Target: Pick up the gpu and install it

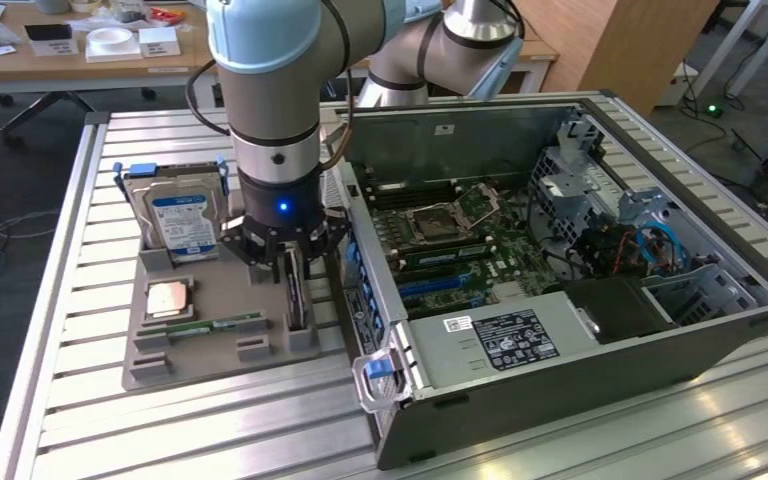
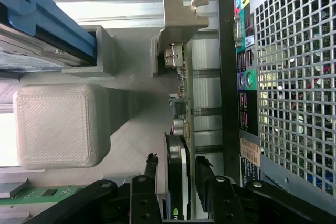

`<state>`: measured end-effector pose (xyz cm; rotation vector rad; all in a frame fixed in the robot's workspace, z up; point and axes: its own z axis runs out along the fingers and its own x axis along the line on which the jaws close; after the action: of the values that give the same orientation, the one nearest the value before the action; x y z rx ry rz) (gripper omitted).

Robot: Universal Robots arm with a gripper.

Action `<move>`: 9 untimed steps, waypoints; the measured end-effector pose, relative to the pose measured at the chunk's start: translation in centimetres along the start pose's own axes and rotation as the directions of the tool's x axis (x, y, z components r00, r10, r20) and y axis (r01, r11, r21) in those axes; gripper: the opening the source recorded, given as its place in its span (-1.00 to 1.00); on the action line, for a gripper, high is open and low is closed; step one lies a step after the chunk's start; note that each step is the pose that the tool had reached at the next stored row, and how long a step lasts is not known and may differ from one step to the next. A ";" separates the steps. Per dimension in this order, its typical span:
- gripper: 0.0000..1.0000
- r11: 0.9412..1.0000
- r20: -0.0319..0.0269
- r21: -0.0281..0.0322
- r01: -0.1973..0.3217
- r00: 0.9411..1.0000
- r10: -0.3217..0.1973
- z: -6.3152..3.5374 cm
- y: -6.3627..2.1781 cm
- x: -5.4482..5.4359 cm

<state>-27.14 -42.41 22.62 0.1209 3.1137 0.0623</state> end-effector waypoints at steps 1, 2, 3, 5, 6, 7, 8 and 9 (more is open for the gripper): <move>-0.17 1.000 0.000 0.000 0.000 1.000 0.000 0.00 0.00 0.0; -0.17 1.000 0.000 0.000 0.000 1.000 0.000 0.01 0.00 0.0; -0.17 1.000 0.000 0.000 0.000 1.000 0.000 0.01 0.00 0.0; -0.17 1.000 0.000 0.000 0.000 1.000 0.000 0.03 0.00 0.0; -0.17 1.000 0.000 0.000 0.000 1.000 0.000 0.06 0.00 0.0; -0.17 1.000 0.000 0.000 0.000 1.000 0.000 0.09 0.00 0.0; -0.17 1.000 0.000 0.000 0.000 1.000 0.000 0.09 0.00 0.0; -0.17 1.000 0.000 0.000 0.000 1.000 0.000 0.09 0.00 0.0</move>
<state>-27.14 -42.40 22.53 0.1210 3.1136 0.0624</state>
